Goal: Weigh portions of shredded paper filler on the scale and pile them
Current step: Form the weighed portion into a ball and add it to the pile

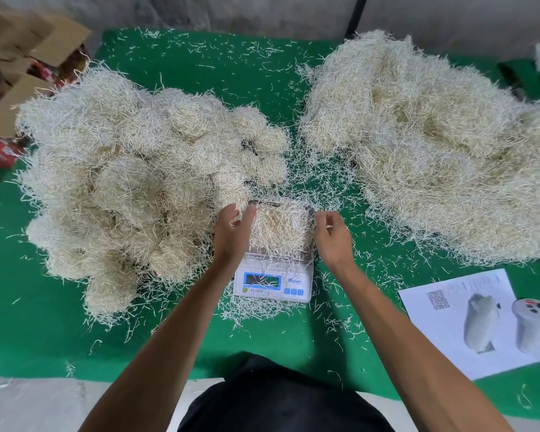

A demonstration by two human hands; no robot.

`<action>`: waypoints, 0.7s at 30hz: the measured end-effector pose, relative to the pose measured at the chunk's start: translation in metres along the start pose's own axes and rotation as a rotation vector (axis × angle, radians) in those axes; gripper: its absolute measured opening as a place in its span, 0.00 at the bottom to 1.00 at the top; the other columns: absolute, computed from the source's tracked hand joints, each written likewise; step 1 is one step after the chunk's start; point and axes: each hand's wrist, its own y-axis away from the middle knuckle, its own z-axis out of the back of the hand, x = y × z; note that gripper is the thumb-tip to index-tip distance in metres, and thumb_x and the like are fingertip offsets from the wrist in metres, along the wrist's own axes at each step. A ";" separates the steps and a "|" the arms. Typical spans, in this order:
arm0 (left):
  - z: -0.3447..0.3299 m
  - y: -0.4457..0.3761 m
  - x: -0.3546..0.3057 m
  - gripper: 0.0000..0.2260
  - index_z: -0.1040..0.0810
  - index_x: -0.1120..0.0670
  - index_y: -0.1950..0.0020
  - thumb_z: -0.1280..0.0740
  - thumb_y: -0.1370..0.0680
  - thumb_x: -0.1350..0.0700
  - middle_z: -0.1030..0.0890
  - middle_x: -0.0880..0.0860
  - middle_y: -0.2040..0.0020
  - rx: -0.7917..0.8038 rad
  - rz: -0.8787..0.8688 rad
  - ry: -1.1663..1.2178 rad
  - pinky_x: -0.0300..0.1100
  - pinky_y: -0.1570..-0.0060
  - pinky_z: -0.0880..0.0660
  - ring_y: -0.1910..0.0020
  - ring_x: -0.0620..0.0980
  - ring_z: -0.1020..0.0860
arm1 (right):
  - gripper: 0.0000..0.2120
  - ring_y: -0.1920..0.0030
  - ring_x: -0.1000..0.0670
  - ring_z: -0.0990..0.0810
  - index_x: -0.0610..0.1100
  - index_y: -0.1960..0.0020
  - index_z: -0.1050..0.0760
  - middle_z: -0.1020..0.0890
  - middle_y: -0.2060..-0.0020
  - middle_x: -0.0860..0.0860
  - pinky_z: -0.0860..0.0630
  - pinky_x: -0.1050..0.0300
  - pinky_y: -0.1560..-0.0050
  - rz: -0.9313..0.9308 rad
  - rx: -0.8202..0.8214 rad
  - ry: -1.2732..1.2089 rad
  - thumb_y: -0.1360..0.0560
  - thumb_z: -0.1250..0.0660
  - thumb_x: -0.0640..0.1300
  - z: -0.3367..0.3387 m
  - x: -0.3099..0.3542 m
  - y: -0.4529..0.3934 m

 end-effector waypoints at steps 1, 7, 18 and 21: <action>-0.004 -0.001 -0.001 0.31 0.31 0.54 0.27 0.33 0.23 0.36 0.25 0.52 0.32 -0.017 0.034 0.011 0.33 0.52 0.33 0.40 0.45 0.26 | 0.11 0.72 0.63 0.22 0.48 0.42 0.30 0.19 0.60 0.51 0.29 0.68 0.75 -0.010 0.002 -0.017 0.13 0.44 0.55 -0.003 0.002 0.000; -0.008 -0.006 -0.003 0.34 0.32 0.52 0.28 0.34 0.25 0.31 0.27 0.47 0.38 -0.056 0.106 -0.027 0.50 0.42 0.24 0.40 0.50 0.24 | 0.08 0.67 0.54 0.17 0.54 0.49 0.29 0.18 0.58 0.51 0.25 0.63 0.73 -0.053 -0.063 0.007 0.14 0.43 0.54 -0.015 0.009 -0.004; -0.064 -0.006 -0.051 0.21 0.30 0.52 0.27 0.45 0.16 0.44 0.26 0.56 0.29 0.218 0.508 0.666 0.57 0.29 0.32 0.29 0.55 0.29 | 0.41 0.36 0.56 0.25 0.51 0.20 0.37 0.28 0.27 0.52 0.30 0.47 0.28 -0.206 0.121 -0.329 0.25 0.34 0.72 -0.046 0.063 -0.015; -0.051 -0.016 -0.081 0.21 0.22 0.56 0.39 0.41 0.18 0.40 0.17 0.58 0.46 0.262 0.536 0.810 0.48 0.46 0.22 0.44 0.52 0.18 | 0.19 0.51 0.56 0.23 0.53 0.35 0.27 0.20 0.46 0.56 0.24 0.52 0.40 0.122 -0.014 -0.093 0.22 0.31 0.58 -0.040 0.095 -0.031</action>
